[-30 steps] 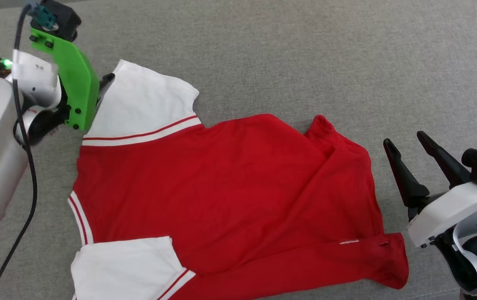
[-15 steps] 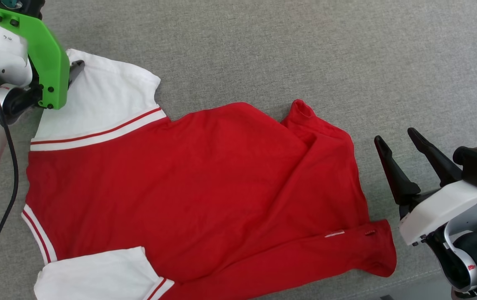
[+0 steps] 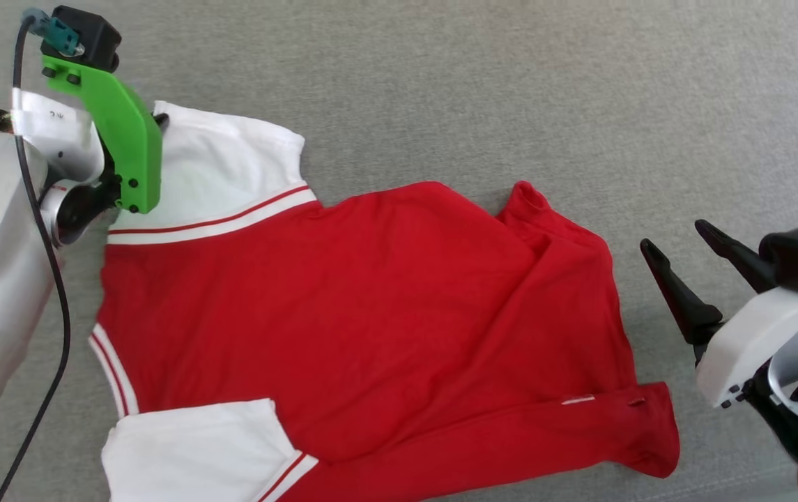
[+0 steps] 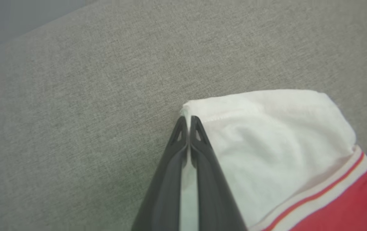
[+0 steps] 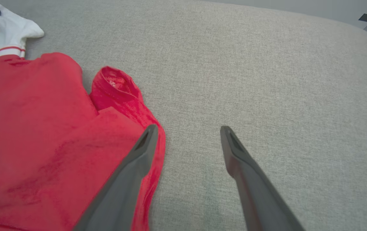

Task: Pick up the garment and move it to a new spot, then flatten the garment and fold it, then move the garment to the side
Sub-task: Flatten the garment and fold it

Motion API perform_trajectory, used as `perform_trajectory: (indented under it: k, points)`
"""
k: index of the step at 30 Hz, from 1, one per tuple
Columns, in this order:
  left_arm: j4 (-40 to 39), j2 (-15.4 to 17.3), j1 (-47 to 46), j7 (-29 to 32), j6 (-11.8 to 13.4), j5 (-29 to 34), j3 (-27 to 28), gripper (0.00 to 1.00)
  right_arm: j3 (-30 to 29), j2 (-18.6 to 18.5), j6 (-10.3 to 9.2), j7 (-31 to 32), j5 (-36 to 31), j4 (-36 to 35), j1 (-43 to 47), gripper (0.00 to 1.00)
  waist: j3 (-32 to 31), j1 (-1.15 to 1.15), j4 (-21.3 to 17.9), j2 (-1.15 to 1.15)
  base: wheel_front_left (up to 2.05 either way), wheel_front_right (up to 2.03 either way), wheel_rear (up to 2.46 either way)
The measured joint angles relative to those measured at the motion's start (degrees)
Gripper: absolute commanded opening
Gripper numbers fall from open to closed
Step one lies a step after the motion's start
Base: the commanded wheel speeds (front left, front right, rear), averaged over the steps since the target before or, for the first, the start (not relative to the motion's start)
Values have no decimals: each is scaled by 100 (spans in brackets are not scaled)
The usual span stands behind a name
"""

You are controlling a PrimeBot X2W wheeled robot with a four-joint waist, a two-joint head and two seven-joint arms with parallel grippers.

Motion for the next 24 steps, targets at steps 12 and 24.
perform_trajectory:
  k: [12, 24]
  points:
    - [-1770, 367, 780, -417, 357, -51, 78, 0, 1109, -1049, 0, 1396, 800, 455, -1247, 100, -316, 0, 798, 0, 0, 0, 0]
    - [-3243, 575, 1346, -515, 917, -43, 107, 0, 2198, -1474, 0, 1969, 955, 1518, -2358, 100, -196, 0, 1373, 0, 0, 0, 0]
